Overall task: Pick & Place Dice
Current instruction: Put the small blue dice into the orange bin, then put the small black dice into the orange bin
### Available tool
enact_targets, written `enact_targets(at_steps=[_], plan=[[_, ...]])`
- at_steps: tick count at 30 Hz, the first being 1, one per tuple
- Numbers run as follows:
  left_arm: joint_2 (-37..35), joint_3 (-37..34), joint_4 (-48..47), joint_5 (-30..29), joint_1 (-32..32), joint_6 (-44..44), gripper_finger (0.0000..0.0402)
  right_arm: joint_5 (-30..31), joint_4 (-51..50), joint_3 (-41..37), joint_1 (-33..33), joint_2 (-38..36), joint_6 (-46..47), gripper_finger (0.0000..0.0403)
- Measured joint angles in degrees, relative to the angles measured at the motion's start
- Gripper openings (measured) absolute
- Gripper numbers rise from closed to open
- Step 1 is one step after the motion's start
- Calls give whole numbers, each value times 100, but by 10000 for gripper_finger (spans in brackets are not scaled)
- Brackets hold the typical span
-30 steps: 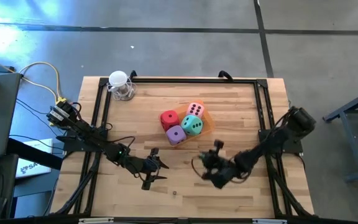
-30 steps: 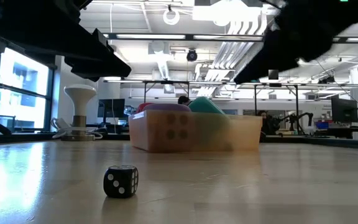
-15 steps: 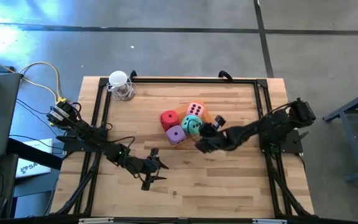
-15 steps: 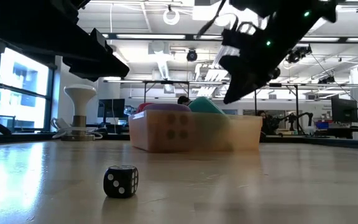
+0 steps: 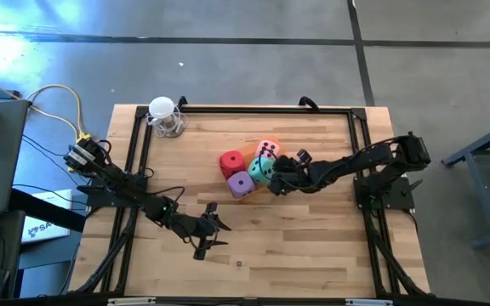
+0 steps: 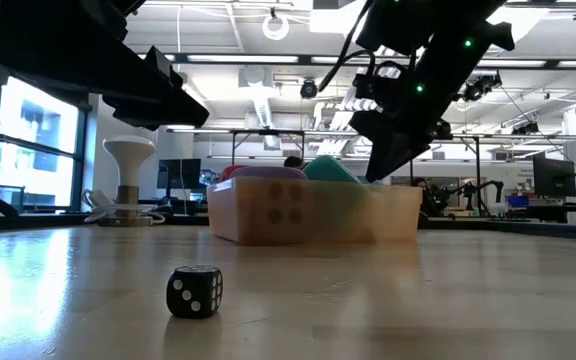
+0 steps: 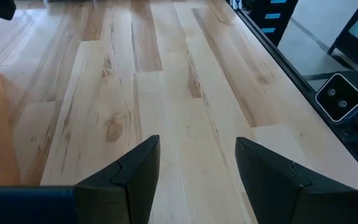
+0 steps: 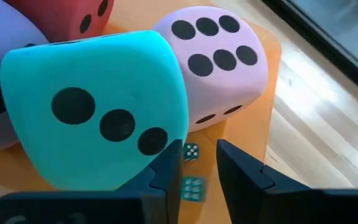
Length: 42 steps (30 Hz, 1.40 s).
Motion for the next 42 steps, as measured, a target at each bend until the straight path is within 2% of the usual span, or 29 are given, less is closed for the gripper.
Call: enact_targets(at_steps=[7,13,19,25,30,36,42], plan=[[0,0,0,0,0,81,201,-219,3,2,-39,0,7,139],[1,0,-15,0,0,223,201,552,230,2,161,-144,-218,187],[39,0,-122,40,-2,342,201,757,1227,4,887,-591,-1124,199],[529,0,25,48,-2,334,201,221,2754,4,1904,-688,-1385,194],[1079,0,646,46,-154,426,201,112,3875,11,2683,-555,-1950,194],[1678,7,1743,28,-462,966,201,231,4127,10,3188,-567,-2145,194],[2160,12,2815,11,-616,1069,200,287,4139,6,3277,-532,-2124,193]])
